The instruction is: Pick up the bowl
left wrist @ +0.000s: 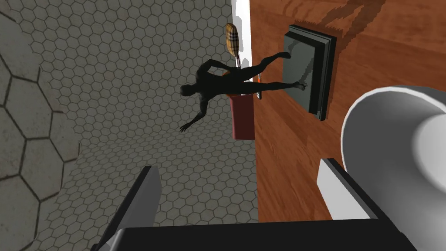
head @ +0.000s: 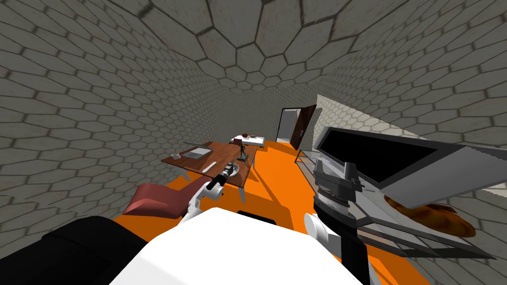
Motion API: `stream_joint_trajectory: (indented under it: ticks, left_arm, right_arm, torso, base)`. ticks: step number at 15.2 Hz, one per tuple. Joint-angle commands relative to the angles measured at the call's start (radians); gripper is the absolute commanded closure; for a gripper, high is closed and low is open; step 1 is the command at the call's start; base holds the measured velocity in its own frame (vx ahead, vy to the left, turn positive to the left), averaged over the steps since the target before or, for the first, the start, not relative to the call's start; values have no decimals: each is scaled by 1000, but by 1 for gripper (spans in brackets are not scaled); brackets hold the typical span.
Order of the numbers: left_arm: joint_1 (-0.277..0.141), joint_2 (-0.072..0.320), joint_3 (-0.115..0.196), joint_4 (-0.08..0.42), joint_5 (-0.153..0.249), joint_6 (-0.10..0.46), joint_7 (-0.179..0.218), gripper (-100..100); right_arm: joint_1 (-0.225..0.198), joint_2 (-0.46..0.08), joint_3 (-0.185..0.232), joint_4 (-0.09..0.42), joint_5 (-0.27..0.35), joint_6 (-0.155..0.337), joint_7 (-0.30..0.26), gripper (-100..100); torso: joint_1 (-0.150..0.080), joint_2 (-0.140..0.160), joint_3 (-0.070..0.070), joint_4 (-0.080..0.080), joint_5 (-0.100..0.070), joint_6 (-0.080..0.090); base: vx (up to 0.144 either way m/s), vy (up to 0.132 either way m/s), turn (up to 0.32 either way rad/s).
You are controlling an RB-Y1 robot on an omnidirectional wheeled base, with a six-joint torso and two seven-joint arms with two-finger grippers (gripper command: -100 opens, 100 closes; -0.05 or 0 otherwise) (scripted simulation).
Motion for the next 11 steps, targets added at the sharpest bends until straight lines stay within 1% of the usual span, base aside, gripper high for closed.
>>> stream_joint_trajectory:
  ticks: [1, 2, 3, 4, 5, 6, 7, 8, 9, 10, 11]
  left_arm:
    - [-16, 4, -2, 26, 10, 50, 14, -100]
    - [-16, 4, -2, 26, 10, 55, 14, -100]
    - [-30, 13, -3, 47, 25, 88, 30, -100]
    - [-30, 13, -3, 47, 25, 103, 30, -100]
    - [-30, 13, -3, 47, 25, 106, 30, -100]
    - [-45, 22, -4, 68, 40, 137, 46, -100]
    - [-45, 22, -4, 68, 40, 154, 46, -100]
    - [-45, 22, -4, 68, 40, 157, 46, -100]
    - [-59, 31, -5, 89, 55, 192, 62, -100]
    - [-59, 31, -5, 89, 55, 208, 62, -100]
    - [-74, 39, -6, 110, 69, 235, 77, -100]
  right_arm:
    - [0, 0, 0, 0, 0, 0, 0, 0]
    - [0, 0, 0, 0, 0, 0, 0, 0]
    - [0, 0, 0, 0, 0, 0, 0, 0]
    - [0, 0, 0, 0, 0, 0, 0, 0]
    - [0, 0, 0, 0, 0, 0, 0, 0]
    - [0, 0, 0, 0, 0, 0, 0, 0]
    - [0, 0, 0, 0, 0, 0, 0, 0]
    - [0, 0, 0, 0, 0, 0, 0, 0]
    - [0, 0, 0, 0, 0, 0, 0, 0]
    - [0, 0, 0, 0, 0, 0, 0, 0]
    - [0, 0, 0, 0, 0, 0, 0, 0]
  torso:
    - [0, 0, 0, 0, 0, 0]
    - [0, 0, 0, 0, 0, 0]
    - [0, 0, 0, 0, 0, 0]
    - [0, 0, 0, 0, 0, 0]
    - [-1, 0, 0, 0, 0, 0]
    - [-1, 0, 0, 0, 0, 0]
    - [-1, 0, 0, 0, 0, 0]
    - [-1, 0, 0, 0, 0, 0]
    - [-1, 0, 0, 0, 0, 0]
    - [-1, 0, 0, 0, 0, 0]
    - [-1, 0, 0, 0, 0, 0]
  base:
    - [3, 28, -35]
    - [2, 21, -17]
    - [6, 21, -37]
    - [8, 22, -38]
    - [4, 17, -14]
    - [2, 18, -31]
    - [3, 20, -40]
    - [3, 16, -17]
    - [5, 20, -32]
    - [6, 22, -41]
    - [9, 27, -57]
